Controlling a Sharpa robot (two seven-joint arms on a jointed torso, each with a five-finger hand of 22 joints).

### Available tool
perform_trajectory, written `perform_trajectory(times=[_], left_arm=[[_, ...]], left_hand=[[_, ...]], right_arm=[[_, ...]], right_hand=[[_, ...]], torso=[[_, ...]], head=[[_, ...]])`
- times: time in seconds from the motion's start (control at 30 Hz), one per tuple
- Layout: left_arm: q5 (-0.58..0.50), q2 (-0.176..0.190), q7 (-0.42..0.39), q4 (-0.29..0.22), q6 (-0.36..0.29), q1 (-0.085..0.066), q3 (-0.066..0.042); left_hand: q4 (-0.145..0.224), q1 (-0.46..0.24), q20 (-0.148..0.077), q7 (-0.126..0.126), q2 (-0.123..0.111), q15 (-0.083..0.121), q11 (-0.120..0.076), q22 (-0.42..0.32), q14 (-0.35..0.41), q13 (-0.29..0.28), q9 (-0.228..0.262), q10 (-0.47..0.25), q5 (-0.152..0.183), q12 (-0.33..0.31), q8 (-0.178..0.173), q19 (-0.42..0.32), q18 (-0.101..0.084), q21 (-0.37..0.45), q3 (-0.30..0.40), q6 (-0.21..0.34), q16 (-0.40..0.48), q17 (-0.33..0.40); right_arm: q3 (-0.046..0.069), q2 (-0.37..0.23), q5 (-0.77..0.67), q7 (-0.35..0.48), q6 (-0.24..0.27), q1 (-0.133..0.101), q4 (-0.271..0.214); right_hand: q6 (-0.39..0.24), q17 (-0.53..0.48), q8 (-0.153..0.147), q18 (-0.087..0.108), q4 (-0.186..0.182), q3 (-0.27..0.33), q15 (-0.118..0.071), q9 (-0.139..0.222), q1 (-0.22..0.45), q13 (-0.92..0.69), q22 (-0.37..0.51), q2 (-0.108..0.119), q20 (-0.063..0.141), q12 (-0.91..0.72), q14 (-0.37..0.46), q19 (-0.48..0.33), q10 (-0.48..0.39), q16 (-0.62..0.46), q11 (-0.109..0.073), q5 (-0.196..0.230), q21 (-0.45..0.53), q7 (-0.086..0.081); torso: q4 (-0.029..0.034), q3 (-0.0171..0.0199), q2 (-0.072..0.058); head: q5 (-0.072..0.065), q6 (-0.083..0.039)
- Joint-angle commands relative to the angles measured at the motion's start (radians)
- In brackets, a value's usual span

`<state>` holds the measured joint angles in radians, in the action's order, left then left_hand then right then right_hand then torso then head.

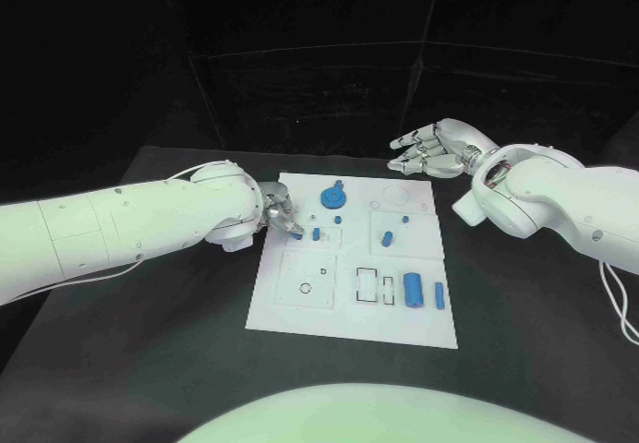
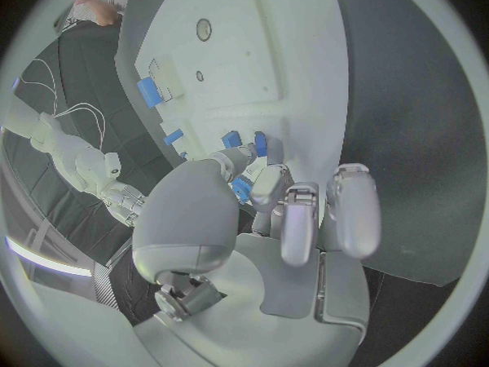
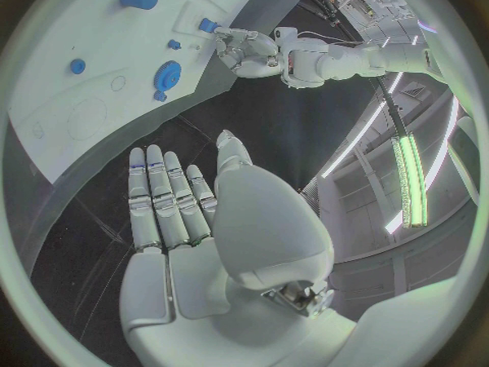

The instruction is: Assemble the parts on the task board

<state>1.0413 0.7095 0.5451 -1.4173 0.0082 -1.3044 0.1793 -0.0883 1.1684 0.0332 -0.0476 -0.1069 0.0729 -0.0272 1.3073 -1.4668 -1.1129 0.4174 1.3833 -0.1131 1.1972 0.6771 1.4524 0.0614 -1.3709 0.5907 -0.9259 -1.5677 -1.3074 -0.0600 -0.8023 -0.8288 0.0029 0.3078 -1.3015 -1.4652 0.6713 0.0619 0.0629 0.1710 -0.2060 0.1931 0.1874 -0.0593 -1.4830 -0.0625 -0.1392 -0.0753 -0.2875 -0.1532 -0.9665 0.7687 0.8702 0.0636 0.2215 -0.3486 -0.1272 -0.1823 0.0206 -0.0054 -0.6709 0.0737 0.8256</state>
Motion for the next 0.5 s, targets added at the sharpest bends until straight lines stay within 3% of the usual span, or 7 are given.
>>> perform_trajectory(times=[0.03, 0.5], left_arm=[[0.007, -0.004, 0.014, 0.008, 0.026, 0.002, 0.002], [0.005, -0.025, 0.020, 0.039, 0.047, 0.001, 0.002]], left_hand=[[0.078, -0.017, -0.001, 0.007, -0.002, 0.008, -0.003, 0.067, -0.104, 0.003, 0.003, 0.004, 0.002, 0.002, 0.006, 0.006, -0.004, -0.001, 0.077, -0.007, -0.003, -0.263], [0.049, -0.061, -0.008, 0.018, -0.019, 0.015, -0.011, 0.069, -0.104, 0.005, 0.008, 0.004, 0.005, 0.001, 0.013, 0.007, -0.004, 0.001, 0.010, -0.020, -0.003, -0.263]], right_arm=[[0.001, 0.002, 0.002, 0.009, -0.005, -0.002, -0.002], [0.001, 0.001, 0.002, 0.007, -0.005, -0.002, -0.005]], right_hand=[[0.005, -0.001, 0.001, 0.000, 0.006, 0.000, 0.000, -0.002, 0.012, 0.001, 0.001, -0.002, -0.002, 0.004, 0.006, 0.000, 0.008, -0.003, 0.002, 0.006, 0.004, -0.094], [0.007, -0.001, 0.002, 0.000, 0.007, 0.000, 0.001, -0.002, 0.013, 0.001, 0.002, -0.001, -0.002, 0.004, 0.008, 0.000, 0.009, -0.003, 0.002, 0.007, 0.006, -0.095]], torso=[[-0.0005, 0.0000, 0.000], [-0.0003, 0.0002, -0.001]], head=[[0.000, 0.000], [-0.003, 0.002]])
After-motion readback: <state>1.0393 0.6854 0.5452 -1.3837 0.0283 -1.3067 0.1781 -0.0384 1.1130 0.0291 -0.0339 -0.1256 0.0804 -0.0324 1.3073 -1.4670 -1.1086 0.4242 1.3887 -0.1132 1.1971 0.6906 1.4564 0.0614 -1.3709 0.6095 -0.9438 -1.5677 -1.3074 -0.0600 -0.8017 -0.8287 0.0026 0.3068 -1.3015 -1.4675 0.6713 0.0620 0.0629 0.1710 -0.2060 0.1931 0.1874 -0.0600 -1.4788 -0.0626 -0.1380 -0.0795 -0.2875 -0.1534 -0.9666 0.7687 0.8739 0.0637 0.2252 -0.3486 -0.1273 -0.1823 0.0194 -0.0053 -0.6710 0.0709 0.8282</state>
